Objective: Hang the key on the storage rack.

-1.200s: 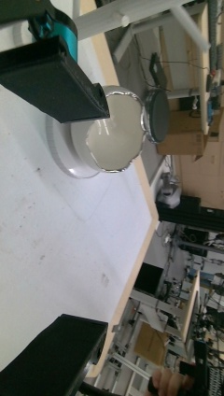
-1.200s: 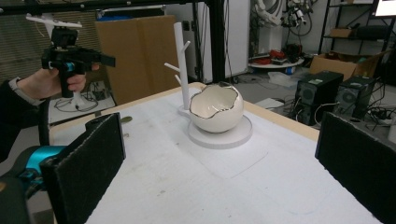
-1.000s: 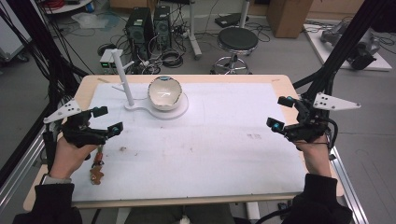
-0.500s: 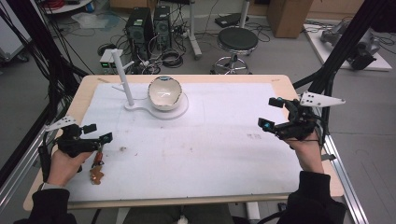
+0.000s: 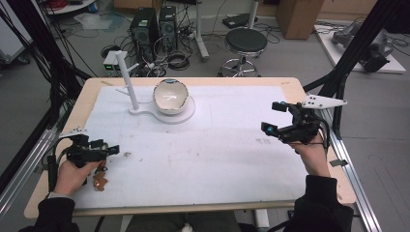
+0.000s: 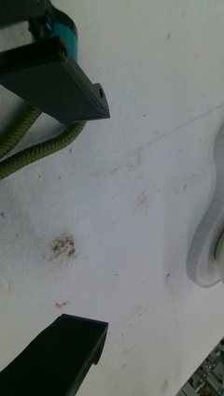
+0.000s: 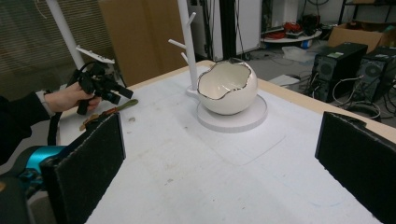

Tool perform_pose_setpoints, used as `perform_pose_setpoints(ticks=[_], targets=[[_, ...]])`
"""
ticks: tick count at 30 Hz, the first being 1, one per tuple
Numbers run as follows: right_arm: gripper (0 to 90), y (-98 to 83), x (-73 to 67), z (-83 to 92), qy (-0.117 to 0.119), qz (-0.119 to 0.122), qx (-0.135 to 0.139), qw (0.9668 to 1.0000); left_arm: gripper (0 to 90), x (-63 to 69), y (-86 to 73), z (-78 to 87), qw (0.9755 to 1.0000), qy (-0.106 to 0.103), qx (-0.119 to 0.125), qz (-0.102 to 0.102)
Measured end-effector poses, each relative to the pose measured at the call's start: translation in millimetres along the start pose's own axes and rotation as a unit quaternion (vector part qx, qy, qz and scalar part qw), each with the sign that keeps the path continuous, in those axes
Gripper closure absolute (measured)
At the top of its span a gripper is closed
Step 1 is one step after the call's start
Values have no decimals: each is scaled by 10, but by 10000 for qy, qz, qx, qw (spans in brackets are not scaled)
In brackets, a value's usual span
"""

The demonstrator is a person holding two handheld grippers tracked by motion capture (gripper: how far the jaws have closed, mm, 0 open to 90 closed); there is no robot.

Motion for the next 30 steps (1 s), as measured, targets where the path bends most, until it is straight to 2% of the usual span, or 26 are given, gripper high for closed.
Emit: perform_pose_setpoints(ticks=[2,4,5,8,9,10,11,12,13,14,15,17,18,19,20,21,23,25,30], targets=[[11,-2,2,6,-1,9,2,10000,17,1,-27,-44,9999,12,-143,-42],[11,-6,0,16,3,9,9,10000,17,1,-32,-59,9999,8,-168,-37],[11,-11,-1,21,4,0,5,10000,18,-22,-44,-85,9997,56,-240,63],[11,-17,1,34,-18,-30,-1,10000,47,-39,-47,-91,9996,100,-249,50],[11,-20,4,39,-15,-6,9,10000,85,-49,-53,-95,9994,204,-268,-13],[11,-25,4,45,-24,-30,1,10000,193,-59,-63,-91,9988,345,-302,-162],[11,-25,4,45,-24,-30,1,10000,193,-62,-74,-88,9977,525,-297,-315],[11,-32,6,43,-35,-36,-21,10000,347,-84,-86,-71,9938,871,-301,-622],[11,-36,4,43,-30,-45,-41,10000,403,-104,-83,-61,9935,916,-295,-617],[11,-37,5,38,-37,-36,-38,10000,434,-104,-83,-61,9935,916,-295,-617],[11,-39,4,33,-34,-20,-40,10000,465,-119,-79,-58,9939,929,-265,-526],[11,-43,-5,25,-23,-8,-64,10000,524,-136,-76,-48,9932,1011,-281,-505],[11,-43,-5,25,-23,-8,-64,10000,524,-135,-79,-49,9913,1106,-307,-637],[11,-45,-16,23,-3,-20,-83,10000,566,-134,-80,-49,9896,1213,-328,-699],[11,-43,-19,20,-1,10,-82,10000,721,-138,-76,-48,9864,1420,-356,-746],[11,-41,-21,20,-1,11,-78,10000,731,-141,-71,-49,9844,1556,-371,-734],[11,-38,-25,22,6,0,-67,10000,766,-145,-57,-48,9837,1630,-430,-632],[11,-40,-23,23,6,5,-74,10000,780,-137,-51,-56,9819,1730,-470,-617],[11,-40,-18,19,-3,-1,-81,10000,814,-156,-47,-52,9825,1714,-463,-559]])
Point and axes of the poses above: each handheld gripper's, and its own axes: z roughly backward along the jaws, y roughly out of its top, x roughly to its right, the point moved 6 cm from there along -z, roughly forward along the jaws, and after that the axes turned 3 degrees about -x, right-handed, at the moved point
